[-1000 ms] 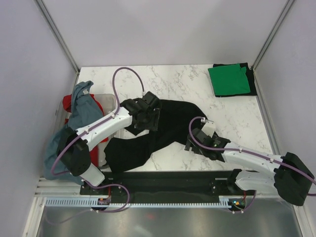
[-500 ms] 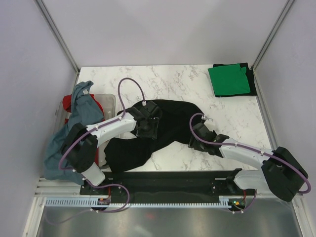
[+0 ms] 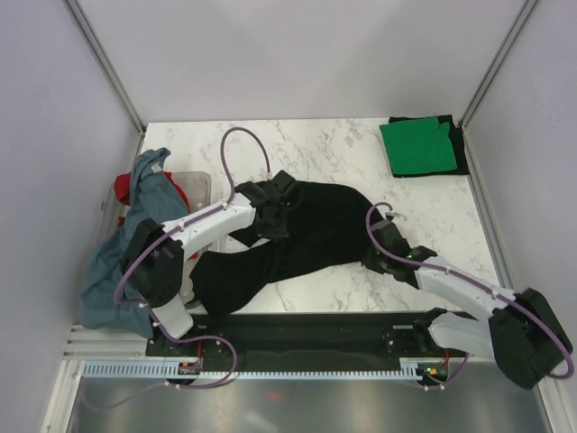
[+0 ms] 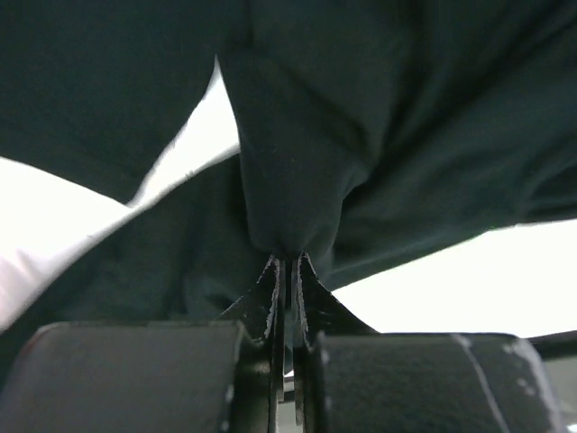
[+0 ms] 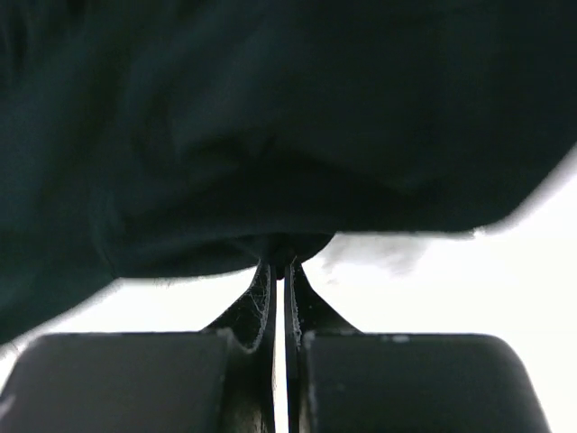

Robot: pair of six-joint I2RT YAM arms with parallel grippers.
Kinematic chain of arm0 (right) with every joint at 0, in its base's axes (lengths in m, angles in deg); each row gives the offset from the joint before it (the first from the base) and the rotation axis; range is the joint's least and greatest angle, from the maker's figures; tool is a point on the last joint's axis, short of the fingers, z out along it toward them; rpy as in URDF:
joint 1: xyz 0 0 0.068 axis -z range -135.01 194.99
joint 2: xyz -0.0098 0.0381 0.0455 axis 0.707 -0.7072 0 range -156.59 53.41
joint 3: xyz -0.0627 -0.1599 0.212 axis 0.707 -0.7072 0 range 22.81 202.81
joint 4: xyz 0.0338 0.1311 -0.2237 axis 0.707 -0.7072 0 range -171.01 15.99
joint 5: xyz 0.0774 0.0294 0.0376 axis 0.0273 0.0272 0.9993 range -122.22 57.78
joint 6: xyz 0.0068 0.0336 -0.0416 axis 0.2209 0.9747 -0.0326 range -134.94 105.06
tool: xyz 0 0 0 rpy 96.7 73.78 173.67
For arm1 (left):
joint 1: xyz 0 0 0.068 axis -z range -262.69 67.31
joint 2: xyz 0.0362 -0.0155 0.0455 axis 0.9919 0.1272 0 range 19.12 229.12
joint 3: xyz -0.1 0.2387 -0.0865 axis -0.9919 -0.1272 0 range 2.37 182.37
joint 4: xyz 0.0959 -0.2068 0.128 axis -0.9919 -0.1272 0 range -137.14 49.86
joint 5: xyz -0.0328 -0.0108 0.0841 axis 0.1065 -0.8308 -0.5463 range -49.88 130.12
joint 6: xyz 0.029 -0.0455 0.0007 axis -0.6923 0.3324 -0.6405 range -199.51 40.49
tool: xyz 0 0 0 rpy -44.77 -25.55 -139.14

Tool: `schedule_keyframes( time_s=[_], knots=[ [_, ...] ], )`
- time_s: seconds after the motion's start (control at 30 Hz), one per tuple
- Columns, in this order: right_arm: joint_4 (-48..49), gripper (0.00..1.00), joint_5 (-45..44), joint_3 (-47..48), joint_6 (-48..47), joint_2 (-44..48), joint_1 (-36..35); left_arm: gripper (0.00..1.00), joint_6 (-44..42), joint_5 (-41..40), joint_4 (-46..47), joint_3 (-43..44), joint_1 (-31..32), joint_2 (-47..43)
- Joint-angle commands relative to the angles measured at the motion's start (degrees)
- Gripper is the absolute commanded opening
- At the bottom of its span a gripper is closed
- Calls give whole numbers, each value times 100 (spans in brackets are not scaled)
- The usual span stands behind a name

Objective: Fold and stack the t-shirts

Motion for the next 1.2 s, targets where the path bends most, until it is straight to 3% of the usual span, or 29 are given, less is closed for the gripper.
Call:
schedule_keyframes(
  time_s=[0.0,0.17,0.27,0.4,0.6,0.7,0.73,0.8,0.87,0.93,1.03,1.13,1.17],
  knots=[
    [-584,0,-36,11,-321,1012,785,2,-437,-451,-536,1339,-193,-292],
    [-1841,0,-62,415,-480,2227,1674,2,-955,100,-994,2607,-895,-82],
    [-2350,0,-141,634,-261,2764,1684,2,-1229,470,-1143,3004,-1203,444],
    [-2922,0,-491,1064,178,3501,1693,2,-1422,253,-1337,3637,-1371,1244],
    [-3731,0,-1247,1952,285,3855,1693,2,-1669,313,-1565,4893,-1705,2686],
    [-3908,0,-1398,2199,267,3943,1693,15,-1765,234,-1783,5841,-1811,3476],
    [-3890,0,-1346,2208,258,3917,1693,38,-1731,312,-1985,6149,-1811,3670],
    [-3838,0,-1162,2165,171,3716,1693,54,-1669,262,-2433,6775,-1628,3821],
    [-3715,0,-881,2016,162,3592,1693,70,-1660,-595,-2375,6122,-1068,3384],
    [-3409,0,-705,1682,179,3609,1701,76,-1494,-1082,-2217,5513,-679,2593],
    [-3083,0,-388,1374,197,3557,1701,71,-942,-1287,-2093,4222,-64,1524],
    [-2959,0,-204,1268,153,3398,1693,63,-423,-735,-1462,2614,385,573],
    [-2932,0,-168,1251,144,3363,1693,60,-264,-106,-912,1766,421,334]
  ],
)
